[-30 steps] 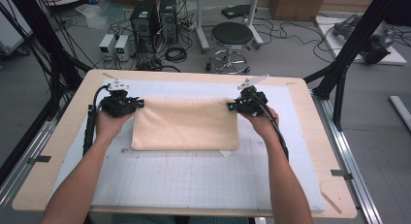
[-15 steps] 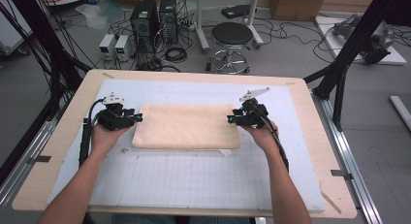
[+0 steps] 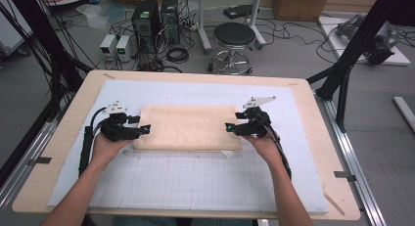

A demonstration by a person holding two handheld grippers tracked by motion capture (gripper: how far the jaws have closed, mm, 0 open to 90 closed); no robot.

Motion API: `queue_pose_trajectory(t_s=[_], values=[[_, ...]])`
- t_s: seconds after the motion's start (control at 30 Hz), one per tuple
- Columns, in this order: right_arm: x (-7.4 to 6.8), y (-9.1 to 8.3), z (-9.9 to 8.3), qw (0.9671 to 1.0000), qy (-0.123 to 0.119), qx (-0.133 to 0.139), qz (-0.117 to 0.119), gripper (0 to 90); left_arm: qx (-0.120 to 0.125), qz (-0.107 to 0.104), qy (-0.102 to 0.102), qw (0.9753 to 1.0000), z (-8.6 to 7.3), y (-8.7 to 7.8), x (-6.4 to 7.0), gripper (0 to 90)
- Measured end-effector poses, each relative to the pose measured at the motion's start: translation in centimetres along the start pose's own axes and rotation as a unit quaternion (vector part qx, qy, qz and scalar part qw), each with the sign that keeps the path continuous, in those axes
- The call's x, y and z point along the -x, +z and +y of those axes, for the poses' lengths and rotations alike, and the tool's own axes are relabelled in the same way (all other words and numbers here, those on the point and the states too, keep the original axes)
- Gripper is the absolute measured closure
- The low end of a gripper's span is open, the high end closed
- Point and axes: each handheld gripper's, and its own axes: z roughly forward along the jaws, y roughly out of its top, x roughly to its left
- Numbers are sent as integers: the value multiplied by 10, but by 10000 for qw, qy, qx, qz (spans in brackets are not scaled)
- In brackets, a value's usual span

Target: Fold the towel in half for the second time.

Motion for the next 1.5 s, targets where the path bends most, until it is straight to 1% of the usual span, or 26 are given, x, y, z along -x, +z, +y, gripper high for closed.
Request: queue_pose_trajectory(t_s=[0.03, 0.13, 0.17, 0.2, 0.27, 0.3, 0.37, 0.4, 0.47, 0.53, 0.63, 0.7, 0.77, 0.83, 0.87, 0.97, 1.0, 1.03, 1.13, 1.17, 1.23, 1.33, 1.4, 1.5], values=[[0, -1, -1, 10000, -20, 25, -16, 283, 2, 20, 27, 10000, -1, -2, 1, 300], [-4, -6, -4, 9999, 7, 164, -24, 256, 0, -18, -23, 10000, -6, -7, 4, 241], [-4, -7, -5, 9998, 4, 187, -26, 248, -82, -21, -14, 10000, -6, -9, 5, 226], [-6, -9, -6, 9998, 5, 211, 0, 236, -83, -3, -19, 10000, -7, -10, 6, 205], [-8, -11, -9, 9997, -21, 228, -44, 200, -28, -7, 30, 10000, -9, -14, 8, 190], [-9, -11, -9, 9999, 13, 161, -30, 174, -14, -2, 24, 10000, -10, -15, 8, 186], [-9, -12, -10, 9998, 94, 150, 97, 154, -55, 30, 33, 10000, -12, -18, 10, 164], [-10, -13, -9, 9997, 143, 153, 140, 150, -24, 19, 17, 10000, -13, -19, 11, 157], [-13, -15, -8, 9998, 58, 191, 78, 129, 17, 13, -43, 10000, -16, -21, 12, 138], [-16, -16, -8, 9998, 27, 182, 55, 124, 123, -12, -150, 9998, -18, -24, 13, 126], [-20, -16, -8, 9999, 25, 116, 33, 120, 113, 2, -78, 9999, -17, -28, 16, 120], [-23, -15, -9, 9999, -30, 96, 5, 120, 77, 2, -56, 10000, -19, -28, 17, 119], [-27, -15, -15, 9993, -187, 284, -159, 120, 49, 7, -41, 10000, -21, -27, 18, 118], [-27, -15, -19, 9997, -116, 166, -131, 120, -10, -4, -26, 10000, -23, -27, 19, 118], [-27, -16, -21, 9998, -77, 151, -117, 120, -2, -5, -32, 10000, -23, -27, 20, 117], [-26, -19, -23, 9996, -71, 230, -153, 120, 19, -14, 3, 10000, -24, -28, 22, 116], [-27, -20, -24, 9995, -106, 259, -175, 120, 23, -24, 23, 10000, -24, -28, 22, 116], [-29, -21, -25, 9995, -82, 235, -178, 120, 34, -30, 22, 10000, -24, -28, 22, 115], [-31, -22, -28, 9995, -159, 198, -191, 120, 16, -37, 64, 10000, -25, -30, 25, 111], [-32, -23, -29, 9995, -148, 200, -195, 120, 15, -33, 79, 10000, -25, -31, 25, 111], [-33, -25, -30, 9993, -167, 238, -232, 120, 31, -37, 119, 9999, -26, -33, 26, 108], [-35, -27, -32, 9993, -185, 254, -219, 120, 56, -32, 164, 9998, -26, -36, 28, 104], [-36, -29, -33, 9995, -160, 172, -188, 120, 62, -30, 169, 9998, -27, -38, 29, 91], [-38, -32, -37, 9991, -231, 237, -261, 120, 62, -26, 201, 9998, -28, -40, 31, 81]])
